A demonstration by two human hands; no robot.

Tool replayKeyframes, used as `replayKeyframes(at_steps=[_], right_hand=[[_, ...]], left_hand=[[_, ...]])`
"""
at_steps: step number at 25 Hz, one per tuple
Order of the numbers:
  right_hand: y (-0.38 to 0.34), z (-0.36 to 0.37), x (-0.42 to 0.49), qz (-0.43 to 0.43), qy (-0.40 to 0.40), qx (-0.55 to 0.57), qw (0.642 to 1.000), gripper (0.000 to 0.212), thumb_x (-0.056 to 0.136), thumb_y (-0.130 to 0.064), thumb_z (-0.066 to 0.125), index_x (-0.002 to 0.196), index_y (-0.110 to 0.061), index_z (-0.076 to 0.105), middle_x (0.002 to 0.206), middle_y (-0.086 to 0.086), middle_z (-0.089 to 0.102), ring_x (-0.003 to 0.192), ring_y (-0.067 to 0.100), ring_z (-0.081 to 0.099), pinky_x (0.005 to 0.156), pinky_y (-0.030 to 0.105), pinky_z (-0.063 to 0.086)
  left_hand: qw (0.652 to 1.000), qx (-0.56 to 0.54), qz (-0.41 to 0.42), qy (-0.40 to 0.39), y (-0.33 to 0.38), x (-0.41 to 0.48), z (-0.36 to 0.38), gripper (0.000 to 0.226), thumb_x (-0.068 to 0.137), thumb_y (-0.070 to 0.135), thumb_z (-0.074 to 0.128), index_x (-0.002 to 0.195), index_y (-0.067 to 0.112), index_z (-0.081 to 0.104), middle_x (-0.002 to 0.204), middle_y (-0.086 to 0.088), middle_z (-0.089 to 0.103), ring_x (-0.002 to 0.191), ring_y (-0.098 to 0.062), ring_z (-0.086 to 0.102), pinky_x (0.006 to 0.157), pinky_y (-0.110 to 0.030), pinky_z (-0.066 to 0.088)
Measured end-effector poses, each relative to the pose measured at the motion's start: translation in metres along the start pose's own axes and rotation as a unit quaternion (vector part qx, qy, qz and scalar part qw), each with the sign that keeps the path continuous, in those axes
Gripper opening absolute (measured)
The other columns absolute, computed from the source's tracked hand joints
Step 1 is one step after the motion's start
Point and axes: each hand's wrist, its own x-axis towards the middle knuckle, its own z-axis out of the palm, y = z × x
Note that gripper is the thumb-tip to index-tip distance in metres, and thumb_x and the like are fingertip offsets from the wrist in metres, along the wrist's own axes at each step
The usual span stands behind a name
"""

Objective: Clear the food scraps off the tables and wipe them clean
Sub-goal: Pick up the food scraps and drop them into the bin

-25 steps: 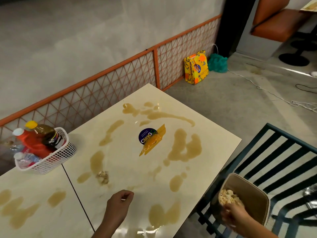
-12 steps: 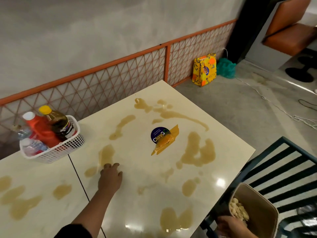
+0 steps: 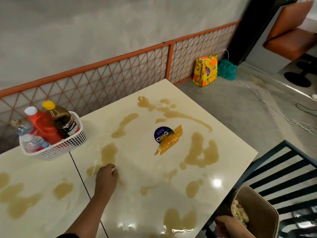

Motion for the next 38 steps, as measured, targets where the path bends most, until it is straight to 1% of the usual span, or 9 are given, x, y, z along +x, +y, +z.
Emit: replayKeyframes(at_steps=[2, 4, 6, 8, 12, 17, 24, 33, 38], right_hand=[[-0.011, 0.011, -0.016, -0.008, -0.028, -0.056, 0.998, 0.056, 0.064, -0.011, 0.086, 0.108, 0.014, 0.063, 0.067, 0.012, 0.059, 0.055, 0.021, 0.057, 0.051, 0.022, 0.049], [-0.035, 0.013, -0.032, -0.006, -0.037, -0.121, 0.992, 0.076, 0.027, -0.052, 0.079, 0.09, -0.011, 0.066, 0.075, 0.003, 0.062, 0.064, 0.01, 0.061, 0.062, 0.013, 0.049], [-0.059, 0.025, -0.054, -0.103, -0.065, -0.219, 0.968, 0.047, 0.065, -0.06, 0.08, 0.091, -0.023, 0.069, 0.084, -0.001, 0.068, 0.075, -0.002, 0.065, 0.079, 0.01, 0.047], [-0.08, 0.043, -0.064, -0.118, -0.106, -0.165, 0.974, 0.026, 0.094, -0.036, 0.069, 0.089, -0.011, 0.075, 0.084, 0.005, 0.072, 0.073, 0.003, 0.068, 0.075, 0.016, 0.048], [-0.109, 0.068, -0.084, -0.083, -0.186, 0.066, 0.977, 0.032, 0.096, -0.035, 0.067, 0.119, -0.012, 0.067, 0.096, 0.019, 0.066, 0.078, 0.03, 0.066, 0.069, 0.035, 0.052], [-0.1, 0.074, -0.095, -0.194, -0.168, 0.191, 0.947, 0.041, 0.089, -0.03, 0.073, 0.118, -0.002, 0.069, 0.09, 0.023, 0.068, 0.072, 0.028, 0.059, 0.072, 0.036, 0.051], [-0.066, 0.045, -0.08, -0.226, -0.126, 0.218, 0.941, 0.02, 0.092, -0.009, 0.07, 0.096, 0.009, 0.062, 0.077, 0.02, 0.062, 0.063, 0.026, 0.054, 0.059, 0.032, 0.05], [-0.022, -0.023, -0.068, -0.214, -0.13, 0.247, 0.936, 0.013, 0.1, -0.001, 0.057, 0.113, 0.001, 0.058, 0.07, 0.015, 0.058, 0.055, 0.021, 0.054, 0.049, 0.028, 0.045], [0.008, -0.047, -0.071, -0.16, -0.189, 0.281, 0.927, 0.019, 0.095, -0.008, 0.061, 0.083, 0.005, 0.061, 0.063, 0.018, 0.055, 0.049, 0.023, 0.049, 0.045, 0.029, 0.042]], left_hand=[[0.993, -0.111, -0.036, 0.01, 0.015, -0.018, -0.012, 0.02, 0.092, 0.017, 0.067, 0.112, 0.014, 0.069, 0.097, -0.006, 0.071, 0.086, -0.02, 0.065, 0.075, -0.029, 0.048], [0.97, -0.226, -0.087, -0.014, 0.031, -0.039, -0.018, 0.019, 0.093, 0.026, 0.068, 0.112, 0.024, 0.069, 0.094, -0.002, 0.073, 0.081, -0.017, 0.07, 0.076, -0.03, 0.053], [0.941, -0.316, -0.107, -0.058, 0.049, -0.063, -0.015, 0.017, 0.094, 0.029, 0.067, 0.11, 0.03, 0.069, 0.088, -0.004, 0.073, 0.075, -0.018, 0.072, 0.081, -0.037, 0.058], [0.916, -0.37, -0.114, -0.105, 0.071, -0.089, -0.003, 0.016, 0.095, 0.025, 0.066, 0.109, 0.029, 0.071, 0.087, -0.006, 0.071, 0.073, -0.02, 0.07, 0.083, -0.039, 0.059], [0.895, -0.389, -0.083, -0.204, 0.126, -0.144, 0.025, 0.014, 0.096, 0.019, 0.064, 0.099, 0.026, 0.075, 0.088, -0.006, 0.072, 0.068, -0.017, 0.067, 0.077, -0.036, 0.06], [0.911, -0.29, 0.045, -0.289, 0.175, -0.189, 0.051, 0.003, 0.088, 0.032, 0.071, 0.089, 0.031, 0.073, 0.072, 0.003, 0.069, 0.063, -0.011, 0.059, 0.068, -0.035, 0.056], [0.922, -0.28, 0.036, -0.266, 0.181, -0.22, 0.057, 0.005, 0.086, 0.025, 0.074, 0.085, 0.031, 0.075, 0.077, -0.006, 0.07, 0.062, -0.012, 0.064, 0.065, -0.026, 0.053], [0.91, -0.371, -0.089, -0.164, 0.201, -0.268, 0.07, 0.014, 0.096, 0.007, 0.061, 0.095, 0.01, 0.075, 0.078, -0.013, 0.069, 0.059, -0.021, 0.059, 0.054, -0.031, 0.051], [0.904, -0.378, -0.129, -0.156, 0.207, -0.308, 0.08, 0.014, 0.095, 0.009, 0.061, 0.095, 0.002, 0.074, 0.069, -0.014, 0.063, 0.054, -0.023, 0.055, 0.05, -0.028, 0.047]])
